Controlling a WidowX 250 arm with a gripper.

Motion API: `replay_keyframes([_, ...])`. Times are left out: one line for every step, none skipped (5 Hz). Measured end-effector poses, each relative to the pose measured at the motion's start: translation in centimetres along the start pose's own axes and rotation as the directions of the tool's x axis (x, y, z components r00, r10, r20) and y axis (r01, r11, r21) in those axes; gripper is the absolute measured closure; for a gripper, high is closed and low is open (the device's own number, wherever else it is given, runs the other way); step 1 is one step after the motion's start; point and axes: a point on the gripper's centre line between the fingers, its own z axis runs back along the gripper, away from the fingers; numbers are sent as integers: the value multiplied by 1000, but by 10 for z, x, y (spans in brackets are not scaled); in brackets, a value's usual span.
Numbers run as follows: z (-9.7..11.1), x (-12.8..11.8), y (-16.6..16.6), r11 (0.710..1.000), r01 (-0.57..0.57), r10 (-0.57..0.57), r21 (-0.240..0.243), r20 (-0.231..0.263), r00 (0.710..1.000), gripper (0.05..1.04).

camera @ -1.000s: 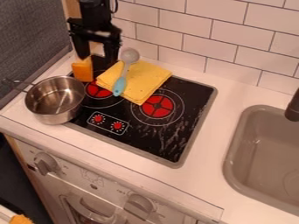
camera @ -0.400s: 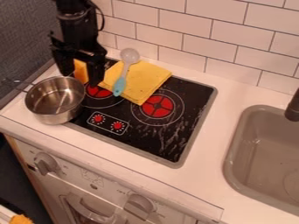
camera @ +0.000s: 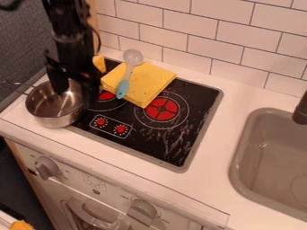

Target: Moved the pan to the top right of stove

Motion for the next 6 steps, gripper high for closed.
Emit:
replay_keyframes([-20, 1, -1, 1000, 5, -5, -1, -22, 1000, 133])
replay_keyframes([-24, -2, -2, 1000, 8, -9, -27, -27, 1000, 446])
replay_keyframes([-18, -10, -12, 997, 32, -34, -66, -22, 999, 740])
replay_keyframes([10, -13, -21, 994, 62, -57, -87, 55, 997, 930])
replay_keyframes([20, -17, -30, 991, 71, -63, -111, 73, 995, 1027])
replay_keyframes([29, -20, -38, 988, 77, -66, -131, 88, 994, 1015])
